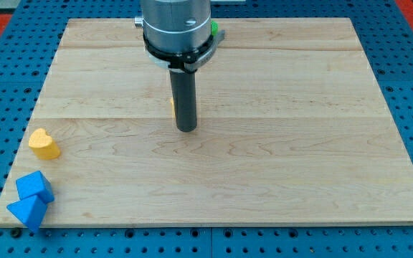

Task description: Move the yellow heart closer to the yellow hexagon

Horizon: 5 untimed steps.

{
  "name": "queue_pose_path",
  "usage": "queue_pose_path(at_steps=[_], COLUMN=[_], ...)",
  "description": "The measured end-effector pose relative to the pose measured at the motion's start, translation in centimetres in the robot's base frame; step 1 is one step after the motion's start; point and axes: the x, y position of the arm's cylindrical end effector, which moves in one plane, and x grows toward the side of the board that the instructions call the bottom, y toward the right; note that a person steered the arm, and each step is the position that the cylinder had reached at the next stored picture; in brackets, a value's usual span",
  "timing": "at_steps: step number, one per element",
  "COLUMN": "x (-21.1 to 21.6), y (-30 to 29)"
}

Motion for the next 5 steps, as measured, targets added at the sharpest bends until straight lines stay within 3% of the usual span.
queue_pose_path(at_steps=[1,2,3,4,5], x=[4.9,4.7,0.7,-6.2,-9.1], y=[-0.9,-6.4,-6.7,-9.5,-26.9])
